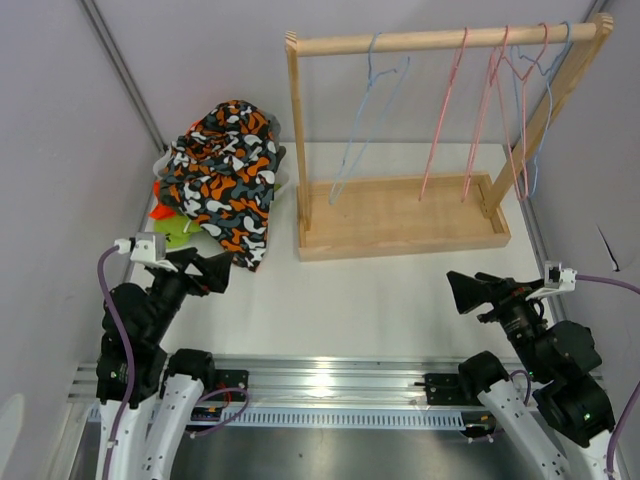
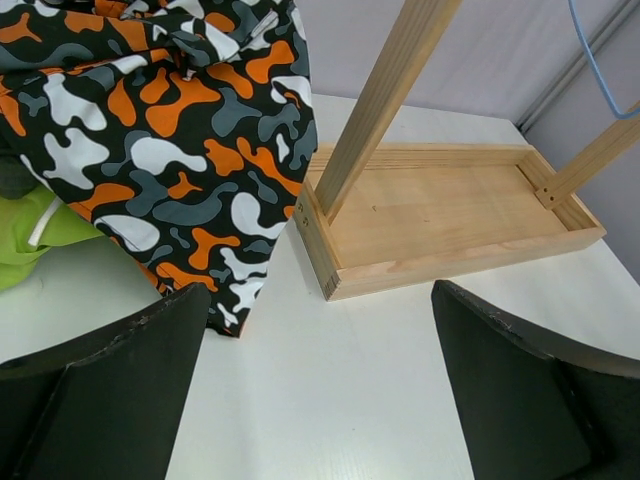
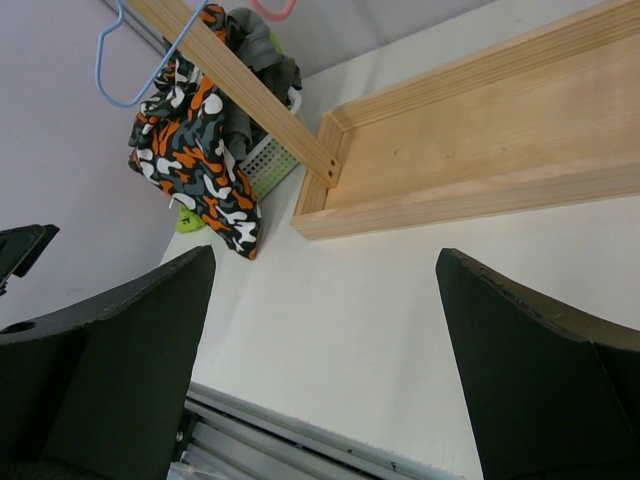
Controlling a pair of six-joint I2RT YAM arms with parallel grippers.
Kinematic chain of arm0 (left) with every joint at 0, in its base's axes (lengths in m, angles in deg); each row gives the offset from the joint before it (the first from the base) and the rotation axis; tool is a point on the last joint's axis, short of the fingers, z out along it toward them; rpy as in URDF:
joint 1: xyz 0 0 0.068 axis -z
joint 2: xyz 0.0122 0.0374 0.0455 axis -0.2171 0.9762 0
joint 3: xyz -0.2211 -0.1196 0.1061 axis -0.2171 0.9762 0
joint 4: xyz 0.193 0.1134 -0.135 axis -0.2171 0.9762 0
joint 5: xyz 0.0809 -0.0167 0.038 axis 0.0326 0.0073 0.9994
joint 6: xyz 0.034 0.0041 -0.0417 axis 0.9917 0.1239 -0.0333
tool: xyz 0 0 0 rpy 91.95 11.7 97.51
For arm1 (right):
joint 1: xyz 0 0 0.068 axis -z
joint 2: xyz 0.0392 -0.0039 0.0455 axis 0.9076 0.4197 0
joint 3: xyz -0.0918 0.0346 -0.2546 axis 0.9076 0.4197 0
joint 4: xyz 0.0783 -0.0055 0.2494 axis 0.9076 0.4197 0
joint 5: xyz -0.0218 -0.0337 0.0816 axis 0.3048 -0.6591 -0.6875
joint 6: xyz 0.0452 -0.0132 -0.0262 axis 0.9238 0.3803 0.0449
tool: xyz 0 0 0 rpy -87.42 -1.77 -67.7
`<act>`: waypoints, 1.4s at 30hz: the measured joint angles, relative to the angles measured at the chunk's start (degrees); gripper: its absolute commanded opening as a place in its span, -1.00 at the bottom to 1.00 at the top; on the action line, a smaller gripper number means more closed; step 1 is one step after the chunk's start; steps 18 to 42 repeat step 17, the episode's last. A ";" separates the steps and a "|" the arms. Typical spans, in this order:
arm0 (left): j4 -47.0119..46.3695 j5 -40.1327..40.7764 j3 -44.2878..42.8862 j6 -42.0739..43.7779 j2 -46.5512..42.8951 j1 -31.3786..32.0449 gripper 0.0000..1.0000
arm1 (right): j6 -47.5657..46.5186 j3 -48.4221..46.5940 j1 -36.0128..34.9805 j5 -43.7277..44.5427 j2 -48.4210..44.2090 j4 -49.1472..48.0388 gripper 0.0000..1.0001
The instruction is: Remove the shorts from the hanger
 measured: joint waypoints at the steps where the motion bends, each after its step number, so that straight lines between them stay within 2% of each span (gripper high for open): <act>1: 0.02 0.00 0.02 0.02 0.11 0.24 0.99 | 0.00 0.04 0.00 0.15 0.00 0.00 0.99; 17: 1.01 4.72 0.00 -0.02 1.05 0.72 0.99 | 0.04 0.35 0.00 2.69 0.35 1.14 0.99; 42: 1.01 4.72 0.00 -0.02 1.05 0.72 0.99 | 0.04 0.35 0.00 2.69 0.35 1.14 0.99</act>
